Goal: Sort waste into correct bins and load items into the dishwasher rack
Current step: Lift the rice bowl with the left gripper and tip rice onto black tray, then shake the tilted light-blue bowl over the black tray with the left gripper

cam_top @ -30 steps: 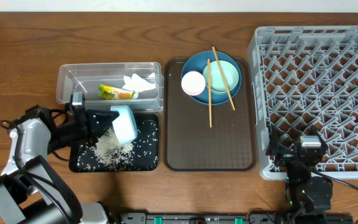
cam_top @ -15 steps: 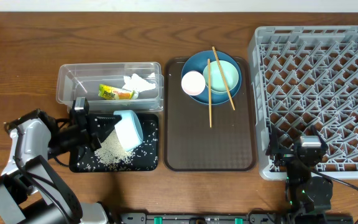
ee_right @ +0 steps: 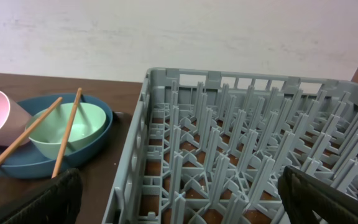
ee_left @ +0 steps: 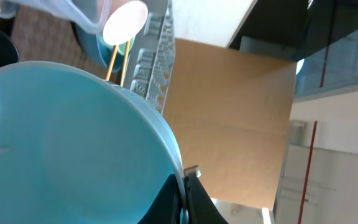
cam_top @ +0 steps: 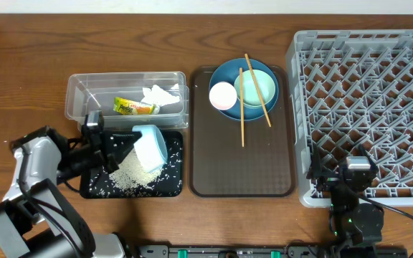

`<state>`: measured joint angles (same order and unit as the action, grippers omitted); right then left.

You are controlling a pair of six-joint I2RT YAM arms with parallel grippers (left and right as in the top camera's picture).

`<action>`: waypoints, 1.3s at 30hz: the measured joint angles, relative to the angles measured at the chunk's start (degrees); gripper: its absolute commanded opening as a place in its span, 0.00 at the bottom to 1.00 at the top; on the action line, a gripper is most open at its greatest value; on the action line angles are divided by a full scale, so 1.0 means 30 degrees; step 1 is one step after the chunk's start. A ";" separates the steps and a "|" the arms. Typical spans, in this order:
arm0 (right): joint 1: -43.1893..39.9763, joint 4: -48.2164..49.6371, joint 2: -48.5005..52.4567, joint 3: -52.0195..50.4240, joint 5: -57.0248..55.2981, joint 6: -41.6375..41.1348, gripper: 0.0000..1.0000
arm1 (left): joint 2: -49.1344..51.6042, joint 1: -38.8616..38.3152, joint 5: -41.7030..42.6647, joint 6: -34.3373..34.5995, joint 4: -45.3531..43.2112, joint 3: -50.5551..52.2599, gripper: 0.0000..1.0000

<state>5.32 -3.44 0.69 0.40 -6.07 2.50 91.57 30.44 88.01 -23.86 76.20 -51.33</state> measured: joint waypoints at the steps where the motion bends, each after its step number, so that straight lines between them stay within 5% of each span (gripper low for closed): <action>1: 0.0000 0.0000 0.0000 0.0000 0.0000 0.0000 0.99 | 0.0000 0.0146 0.0058 -0.0007 0.0000 0.0000 0.07; 18: 0.0000 0.0000 0.0000 0.0000 0.0000 0.0000 0.99 | 0.0000 0.1989 0.0197 -0.0291 0.1166 0.0058 0.06; 39: 0.0000 0.0000 0.0000 0.0000 0.0000 0.0000 0.99 | -0.0095 0.0911 -0.0707 -0.4539 0.5391 0.0109 0.06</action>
<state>5.32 -3.44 0.69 0.40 -6.07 2.50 91.29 33.17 85.89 -37.47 92.38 -51.00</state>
